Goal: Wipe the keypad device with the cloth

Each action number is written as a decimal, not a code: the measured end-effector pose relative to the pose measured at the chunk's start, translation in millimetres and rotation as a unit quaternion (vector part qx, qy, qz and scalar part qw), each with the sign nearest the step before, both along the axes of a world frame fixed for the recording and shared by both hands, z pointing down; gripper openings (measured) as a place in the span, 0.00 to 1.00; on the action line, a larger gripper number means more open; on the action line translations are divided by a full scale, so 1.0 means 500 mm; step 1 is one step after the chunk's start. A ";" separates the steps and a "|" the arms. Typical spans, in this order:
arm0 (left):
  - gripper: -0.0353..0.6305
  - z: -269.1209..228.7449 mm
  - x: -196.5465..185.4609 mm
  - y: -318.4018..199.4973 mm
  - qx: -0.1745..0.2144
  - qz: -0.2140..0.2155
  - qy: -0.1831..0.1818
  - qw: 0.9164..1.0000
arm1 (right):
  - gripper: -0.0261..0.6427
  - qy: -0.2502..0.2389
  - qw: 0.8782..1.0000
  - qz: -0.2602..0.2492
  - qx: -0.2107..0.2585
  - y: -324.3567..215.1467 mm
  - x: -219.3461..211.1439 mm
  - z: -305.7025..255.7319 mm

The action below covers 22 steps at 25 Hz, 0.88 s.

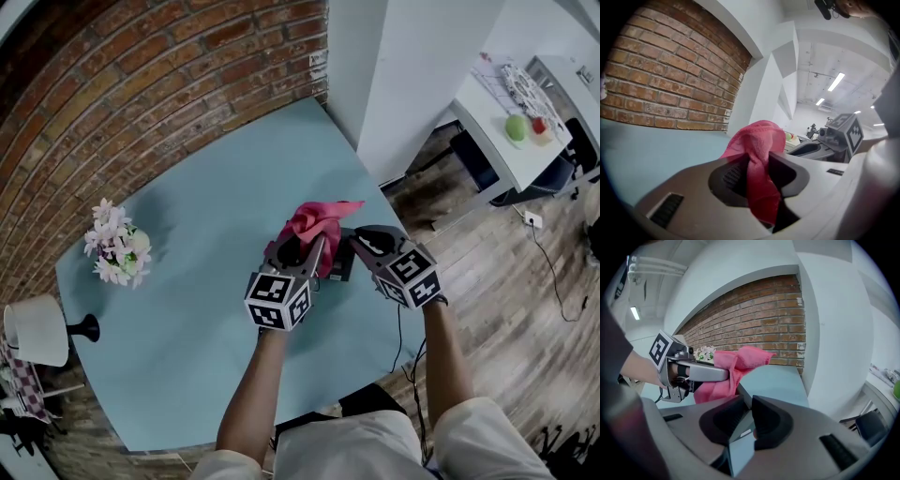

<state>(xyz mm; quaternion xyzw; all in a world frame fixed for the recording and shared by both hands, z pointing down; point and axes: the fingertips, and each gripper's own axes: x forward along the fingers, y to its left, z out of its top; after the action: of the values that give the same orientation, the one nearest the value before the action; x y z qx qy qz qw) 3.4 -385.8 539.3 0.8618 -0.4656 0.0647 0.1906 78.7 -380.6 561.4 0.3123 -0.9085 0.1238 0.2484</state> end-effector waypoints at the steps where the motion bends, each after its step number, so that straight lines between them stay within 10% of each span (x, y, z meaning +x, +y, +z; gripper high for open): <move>1: 0.27 0.001 0.001 0.000 0.002 -0.001 -0.003 1.000 | 0.17 -0.001 1.000 -0.001 0.000 0.000 0.000 0.000; 22: 0.28 0.054 0.004 0.042 -0.019 -0.013 -0.028 0.999 | 0.17 -0.010 1.000 -0.001 -0.008 -0.001 0.002 -0.002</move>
<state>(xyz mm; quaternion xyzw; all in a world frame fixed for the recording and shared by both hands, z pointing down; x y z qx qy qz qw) 5.2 -364.7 566.3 0.8501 -0.4802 0.0951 0.1943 79.6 -381.3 560.5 0.3082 -0.9102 0.1338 0.2421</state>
